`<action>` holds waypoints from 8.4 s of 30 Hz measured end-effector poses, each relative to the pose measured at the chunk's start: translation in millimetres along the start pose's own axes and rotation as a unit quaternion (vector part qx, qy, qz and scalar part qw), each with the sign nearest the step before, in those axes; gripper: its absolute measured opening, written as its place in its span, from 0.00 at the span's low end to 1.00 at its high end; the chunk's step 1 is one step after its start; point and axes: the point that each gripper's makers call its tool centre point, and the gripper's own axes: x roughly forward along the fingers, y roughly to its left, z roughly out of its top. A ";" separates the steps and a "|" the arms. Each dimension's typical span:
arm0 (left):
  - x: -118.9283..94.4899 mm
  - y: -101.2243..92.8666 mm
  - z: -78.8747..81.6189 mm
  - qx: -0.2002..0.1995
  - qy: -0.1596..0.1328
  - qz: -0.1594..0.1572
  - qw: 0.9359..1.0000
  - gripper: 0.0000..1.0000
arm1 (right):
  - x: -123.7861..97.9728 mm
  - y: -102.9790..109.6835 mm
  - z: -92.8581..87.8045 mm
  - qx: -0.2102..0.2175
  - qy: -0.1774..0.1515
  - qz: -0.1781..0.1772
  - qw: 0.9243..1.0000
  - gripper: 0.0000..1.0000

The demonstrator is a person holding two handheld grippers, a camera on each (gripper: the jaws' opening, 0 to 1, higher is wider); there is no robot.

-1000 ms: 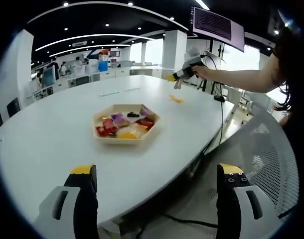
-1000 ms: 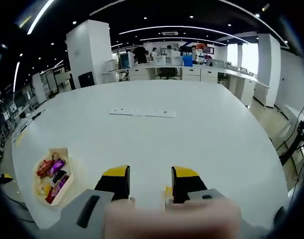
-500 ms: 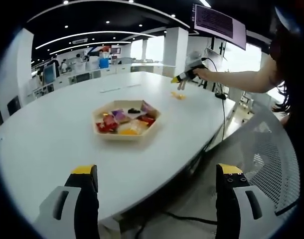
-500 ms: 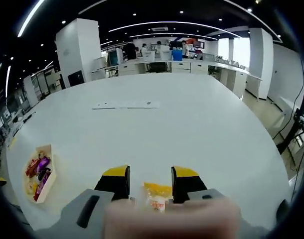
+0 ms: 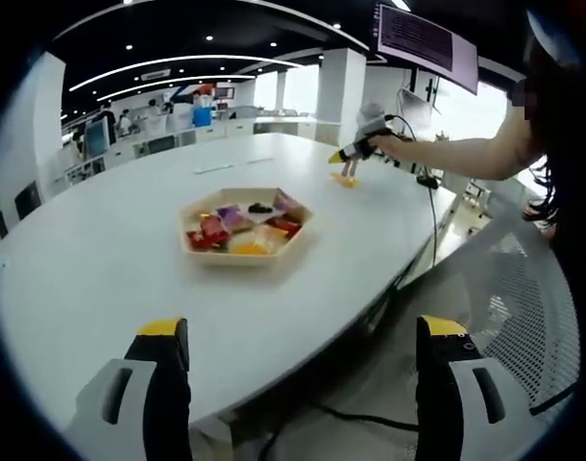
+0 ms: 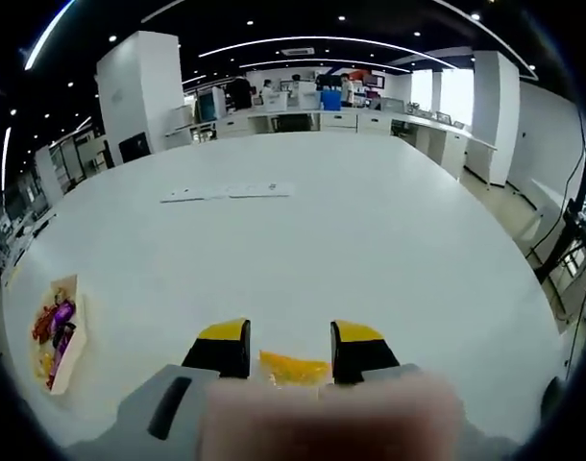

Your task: Place the target food into the container with the food tongs after gripping and lifting it, then release it inside without dropping or visibly crushing the food.

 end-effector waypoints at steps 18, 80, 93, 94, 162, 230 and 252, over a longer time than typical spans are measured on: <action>-0.2 4.0 1.2 0.000 -0.002 0.008 1.000 0.95 | 10.7 3.7 -12.0 -0.043 0.011 -0.005 0.999 0.31; -2.5 -15.6 10.9 0.021 -0.029 -0.034 0.999 1.00 | -63.2 93.3 50.6 -0.059 -0.041 0.015 0.997 0.24; -4.8 -18.5 14.3 0.026 -0.039 -0.039 0.998 0.99 | -67.5 162.9 57.6 -0.098 -0.047 0.054 0.993 0.24; -4.8 -18.9 14.2 0.026 -0.039 -0.041 0.998 0.98 | -67.6 166.8 57.7 -0.100 -0.047 0.055 0.992 0.24; -11.5 -29.0 25.3 -0.005 -0.071 -0.050 0.996 0.97 | -91.2 333.9 67.3 -0.155 -0.069 0.260 0.951 0.30; 7.0 -146.9 141.8 -0.025 -0.144 -0.324 0.935 0.01 | -302.3 333.2 -29.2 -0.026 -0.080 0.662 0.745 0.32; 38.3 -76.9 71.4 0.125 -0.018 -0.246 0.961 0.00 | -260.7 234.2 -72.7 0.069 -0.063 0.539 0.837 0.19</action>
